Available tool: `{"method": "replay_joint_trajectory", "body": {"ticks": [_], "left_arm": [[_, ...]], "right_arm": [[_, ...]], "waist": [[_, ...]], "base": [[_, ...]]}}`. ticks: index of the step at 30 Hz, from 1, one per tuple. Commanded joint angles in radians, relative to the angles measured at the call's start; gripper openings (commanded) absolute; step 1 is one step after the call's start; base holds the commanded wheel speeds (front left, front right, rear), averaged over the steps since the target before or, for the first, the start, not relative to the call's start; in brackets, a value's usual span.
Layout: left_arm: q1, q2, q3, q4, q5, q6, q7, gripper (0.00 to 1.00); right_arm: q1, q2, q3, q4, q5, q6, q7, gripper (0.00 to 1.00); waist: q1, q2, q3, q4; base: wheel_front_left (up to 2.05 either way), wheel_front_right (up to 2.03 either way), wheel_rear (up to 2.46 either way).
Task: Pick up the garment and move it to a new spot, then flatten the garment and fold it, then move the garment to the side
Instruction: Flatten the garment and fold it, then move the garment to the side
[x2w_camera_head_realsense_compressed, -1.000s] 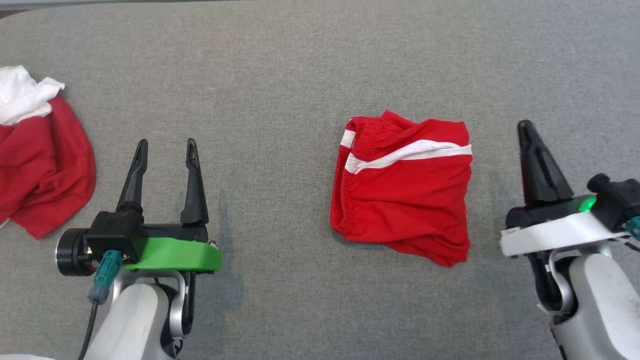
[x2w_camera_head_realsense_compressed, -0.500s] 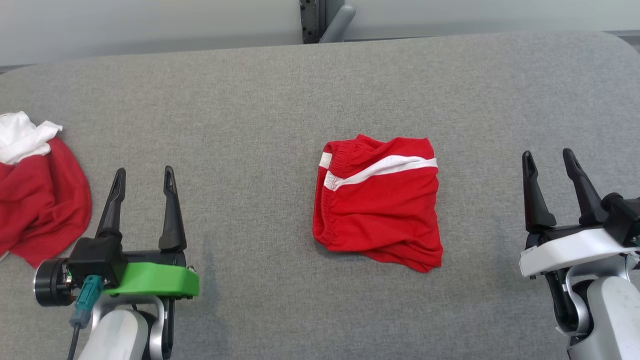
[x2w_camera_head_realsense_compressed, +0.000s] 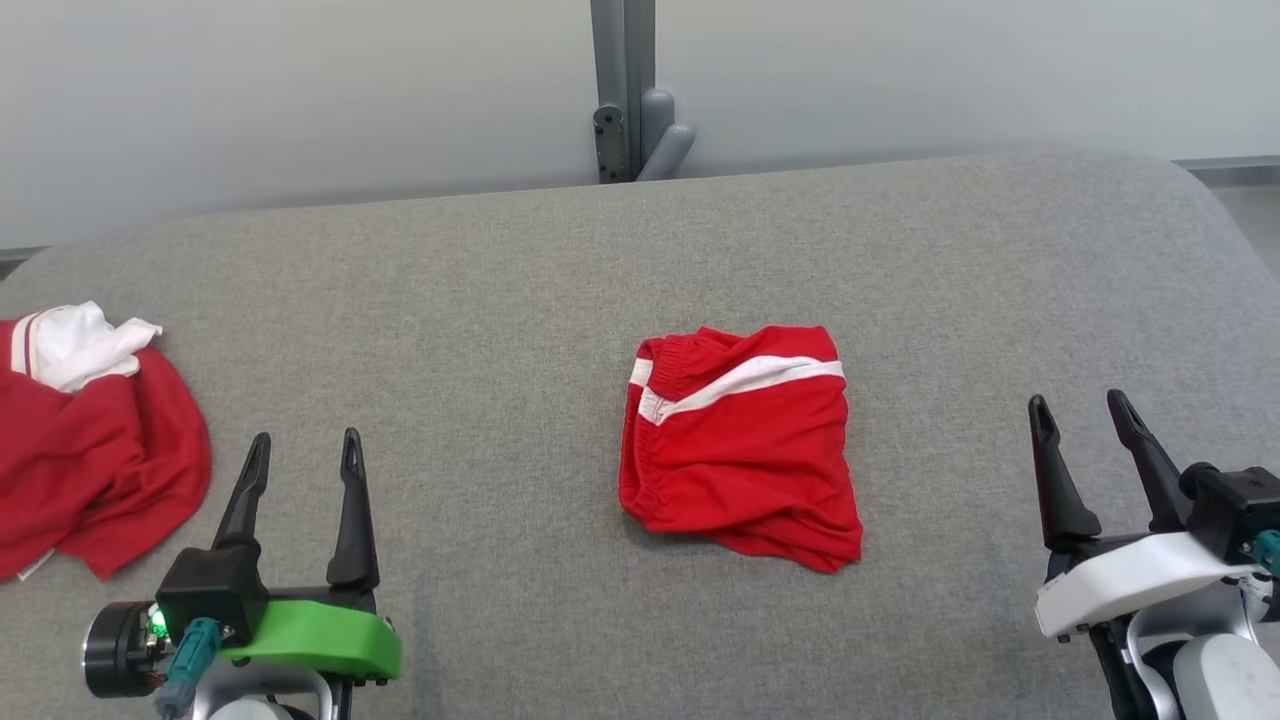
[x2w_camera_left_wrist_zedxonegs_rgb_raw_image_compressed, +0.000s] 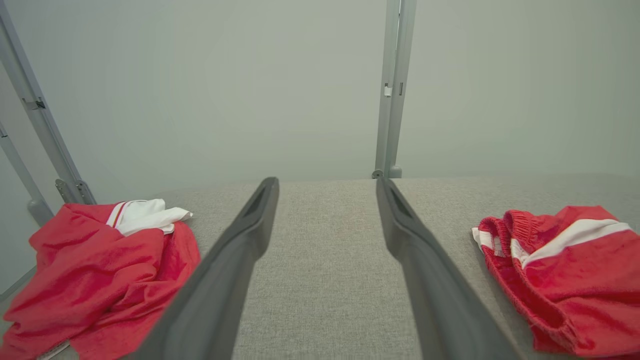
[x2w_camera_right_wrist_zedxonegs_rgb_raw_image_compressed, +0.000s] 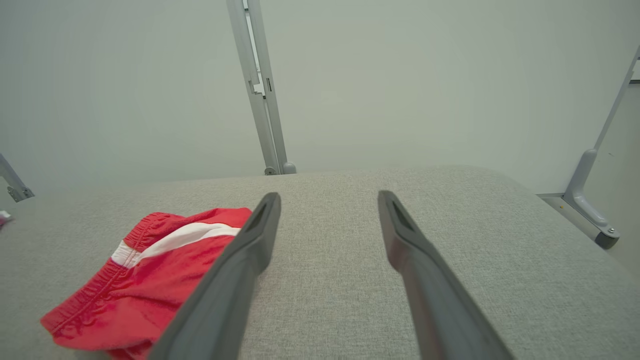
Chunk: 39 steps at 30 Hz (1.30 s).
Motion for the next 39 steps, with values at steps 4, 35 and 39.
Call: {"method": "replay_joint_trajectory", "body": {"ticks": [4,35,39], "left_arm": [[0.039,0.015,-0.005,-0.006,-0.009,0.010,0.016,1.00],[0.019,0.028,-0.031,-0.032,-0.012,0.023,0.039,1.00],[-0.018,0.021,-0.042,-0.037,-0.002,0.012,0.032,1.00]], "right_arm": [[0.045,0.007,-0.012,-0.026,-0.017,0.000,0.018,1.00],[0.074,0.013,-0.033,-0.075,-0.015,0.000,0.037,1.00],[0.045,-0.011,-0.021,-0.063,-0.009,0.000,0.047,1.00]], "waist": [[0.0001,0.0000,-0.046,0.005],[0.0001,0.0000,-0.040,0.030],[0.0001,0.0000,-0.003,0.060]], "base": [[0.00,0.00,0.00],[0.00,0.00,0.00],[0.00,0.00,0.00]]}}
